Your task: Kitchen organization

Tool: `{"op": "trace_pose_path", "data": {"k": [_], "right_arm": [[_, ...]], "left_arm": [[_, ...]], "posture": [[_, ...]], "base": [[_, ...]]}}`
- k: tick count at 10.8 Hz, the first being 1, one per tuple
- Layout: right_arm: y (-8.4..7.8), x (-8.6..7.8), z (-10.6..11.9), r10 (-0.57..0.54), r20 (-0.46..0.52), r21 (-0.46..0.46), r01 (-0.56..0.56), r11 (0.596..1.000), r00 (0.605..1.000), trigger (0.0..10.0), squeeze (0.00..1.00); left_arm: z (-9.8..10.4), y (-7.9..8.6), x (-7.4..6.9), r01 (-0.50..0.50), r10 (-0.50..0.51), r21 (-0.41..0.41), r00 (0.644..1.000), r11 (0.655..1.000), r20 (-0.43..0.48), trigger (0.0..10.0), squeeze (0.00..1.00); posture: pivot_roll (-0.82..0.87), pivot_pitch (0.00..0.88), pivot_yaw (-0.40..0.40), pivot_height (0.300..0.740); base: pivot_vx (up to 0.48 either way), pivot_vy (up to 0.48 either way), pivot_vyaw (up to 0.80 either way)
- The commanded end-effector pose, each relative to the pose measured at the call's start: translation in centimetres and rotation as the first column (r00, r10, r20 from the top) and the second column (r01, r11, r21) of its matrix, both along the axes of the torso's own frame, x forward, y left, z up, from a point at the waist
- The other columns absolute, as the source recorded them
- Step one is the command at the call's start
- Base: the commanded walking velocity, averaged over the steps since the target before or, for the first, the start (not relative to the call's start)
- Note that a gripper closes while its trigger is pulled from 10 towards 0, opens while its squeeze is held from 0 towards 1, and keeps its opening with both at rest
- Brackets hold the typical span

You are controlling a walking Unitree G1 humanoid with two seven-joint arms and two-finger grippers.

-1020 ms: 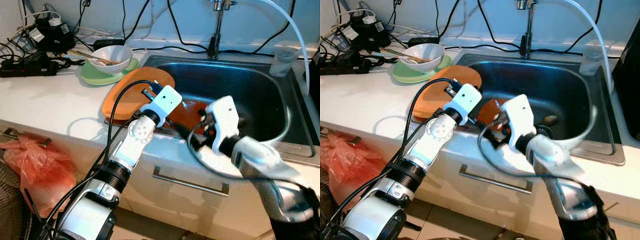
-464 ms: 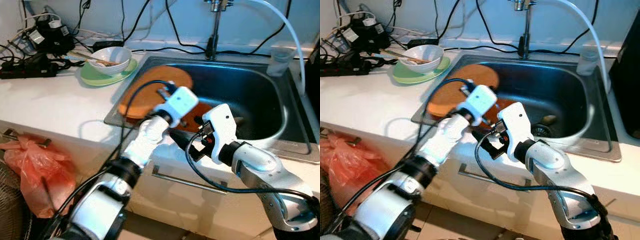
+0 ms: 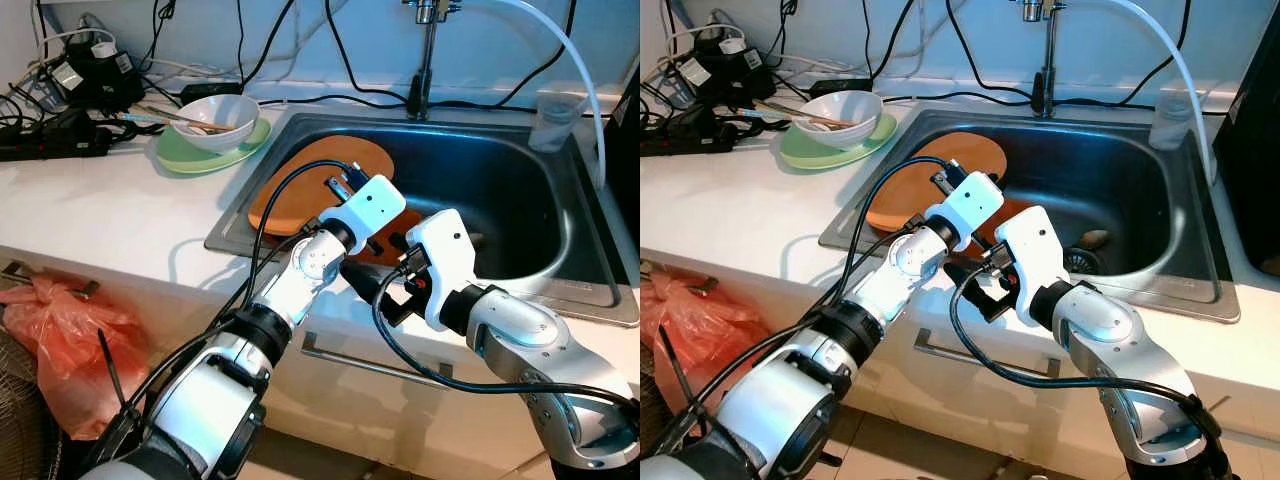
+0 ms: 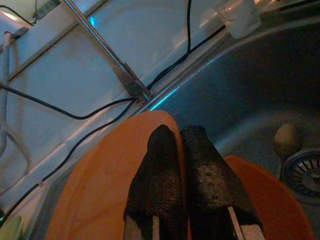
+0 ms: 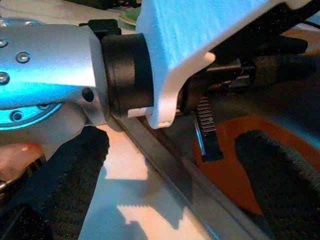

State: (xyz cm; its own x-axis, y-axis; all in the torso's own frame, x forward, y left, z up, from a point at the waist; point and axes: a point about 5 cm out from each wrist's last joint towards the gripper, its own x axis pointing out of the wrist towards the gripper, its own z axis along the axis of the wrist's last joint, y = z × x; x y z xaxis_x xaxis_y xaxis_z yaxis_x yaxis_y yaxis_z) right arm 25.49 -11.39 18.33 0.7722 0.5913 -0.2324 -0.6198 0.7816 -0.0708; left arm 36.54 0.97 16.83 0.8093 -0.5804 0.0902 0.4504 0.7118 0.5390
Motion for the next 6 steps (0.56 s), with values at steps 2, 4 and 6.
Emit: {"op": "trace_pose_path", "data": {"k": [2,4,6], "right_arm": [[0.2,-0.4,0.1,0.013,-0.003,0.013,-0.013,1.0,1.0,10.0,0.0],[0.4,-1.0,-0.1,0.04,-0.033,0.027,-0.039,0.999,0.999,10.0,0.0],[0.3,-2.2,-0.7,0.074,-0.087,0.002,-0.074,0.997,0.993,10.0,0.0]], "left_arm": [[0.3,0.6,0.6,-0.041,0.041,-0.01,0.999,0.999,0.005,0.0,0.0],[0.6,0.5,1.0,-0.06,0.06,0.001,0.998,0.998,0.008,0.0,0.0],[1.2,1.4,1.9,-0.116,0.116,-0.011,0.993,0.993,-0.008,0.8,0.0]], "posture": [[-0.2,0.0,0.117,0.74],[-0.21,0.0,0.118,0.74],[-0.23,0.0,0.114,0.74]], "base": [[0.0,0.0,0.0],[0.0,0.0,0.0],[0.0,0.0,0.0]]}}
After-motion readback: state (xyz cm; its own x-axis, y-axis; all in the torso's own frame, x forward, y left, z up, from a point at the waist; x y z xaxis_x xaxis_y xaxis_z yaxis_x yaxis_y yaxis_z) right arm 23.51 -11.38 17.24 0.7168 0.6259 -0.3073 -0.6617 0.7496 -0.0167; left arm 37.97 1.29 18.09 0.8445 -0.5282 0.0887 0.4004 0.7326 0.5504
